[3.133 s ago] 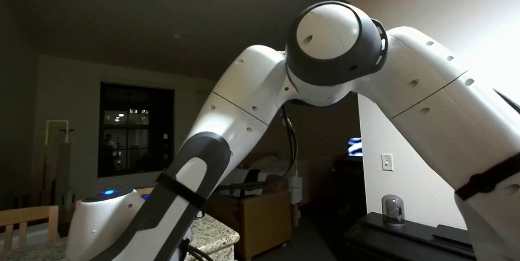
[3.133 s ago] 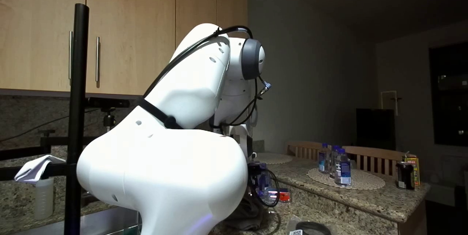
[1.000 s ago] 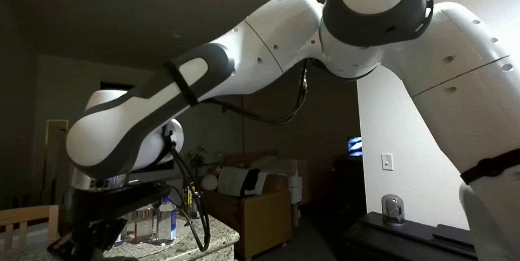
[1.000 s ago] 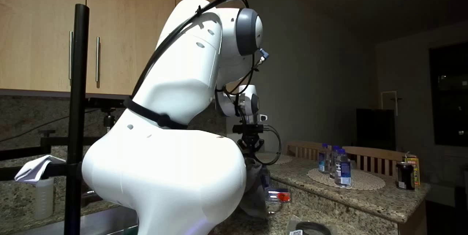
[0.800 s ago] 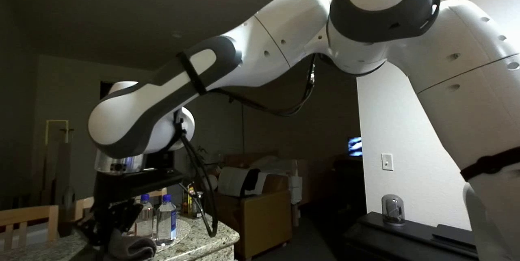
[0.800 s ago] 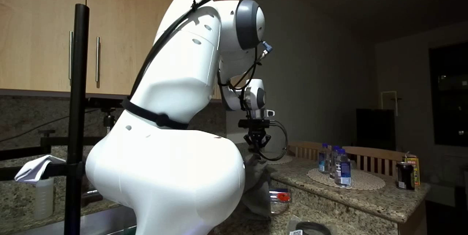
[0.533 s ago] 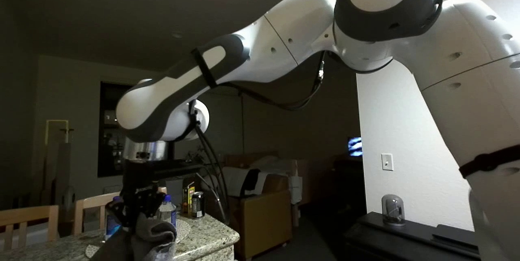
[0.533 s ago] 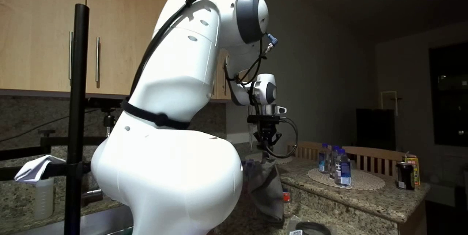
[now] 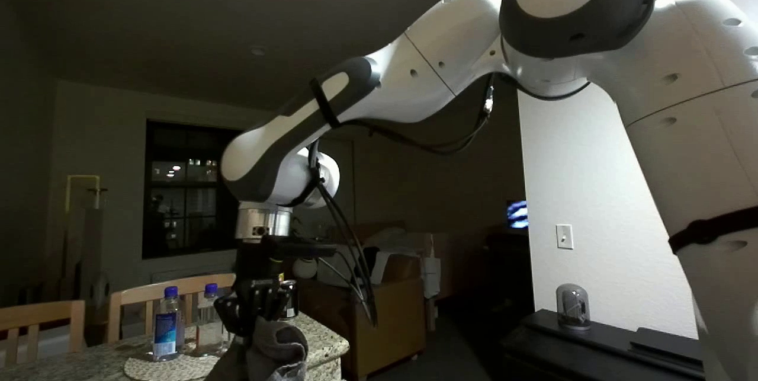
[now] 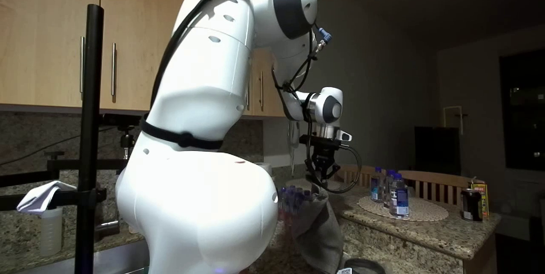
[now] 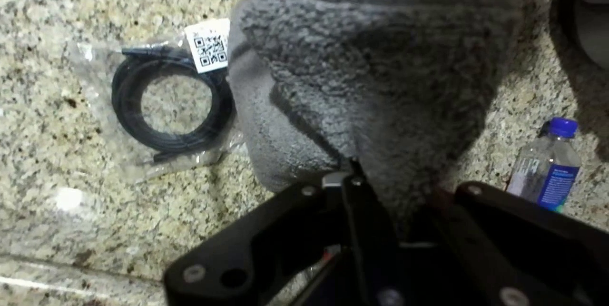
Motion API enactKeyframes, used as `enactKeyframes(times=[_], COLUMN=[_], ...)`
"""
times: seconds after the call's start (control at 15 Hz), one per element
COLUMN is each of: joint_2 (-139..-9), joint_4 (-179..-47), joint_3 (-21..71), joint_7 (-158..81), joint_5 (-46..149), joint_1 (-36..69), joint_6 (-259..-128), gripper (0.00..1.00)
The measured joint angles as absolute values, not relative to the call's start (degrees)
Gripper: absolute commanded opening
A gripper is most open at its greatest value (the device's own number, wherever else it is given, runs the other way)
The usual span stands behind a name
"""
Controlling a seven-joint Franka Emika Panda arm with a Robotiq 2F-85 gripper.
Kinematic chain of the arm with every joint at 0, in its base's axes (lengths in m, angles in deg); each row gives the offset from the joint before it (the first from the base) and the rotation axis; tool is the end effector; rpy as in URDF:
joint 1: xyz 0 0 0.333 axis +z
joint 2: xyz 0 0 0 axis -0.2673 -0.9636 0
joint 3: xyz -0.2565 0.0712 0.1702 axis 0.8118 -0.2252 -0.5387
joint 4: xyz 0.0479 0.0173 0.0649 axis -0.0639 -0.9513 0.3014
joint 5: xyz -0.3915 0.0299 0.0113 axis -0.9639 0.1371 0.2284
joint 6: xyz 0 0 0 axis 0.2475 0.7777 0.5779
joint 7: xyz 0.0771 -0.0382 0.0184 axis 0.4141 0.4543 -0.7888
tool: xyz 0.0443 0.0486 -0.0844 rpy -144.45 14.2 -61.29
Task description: Move the grey towel to the right
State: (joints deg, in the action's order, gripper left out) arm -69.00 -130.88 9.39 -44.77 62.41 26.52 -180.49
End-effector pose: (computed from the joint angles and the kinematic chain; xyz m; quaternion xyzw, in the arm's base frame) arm 0.5546 0.2325 0.3883 -0.9825 -0.1687 0.0159 0.0776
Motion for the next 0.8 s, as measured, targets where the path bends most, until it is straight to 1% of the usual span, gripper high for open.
enactKeyframes(times=[0.33,0.8], joint_2=[-66.22,-63.94], joint_4=[-135.22,-135.13], joint_3=[7.96,2.77], joint_7=[-47.53,-49.62], joint_5=[68.32,77.57], joint_1=[26.61,31.28], joint_6=[-179.01,-178.62], gripper=[0.08,0.08])
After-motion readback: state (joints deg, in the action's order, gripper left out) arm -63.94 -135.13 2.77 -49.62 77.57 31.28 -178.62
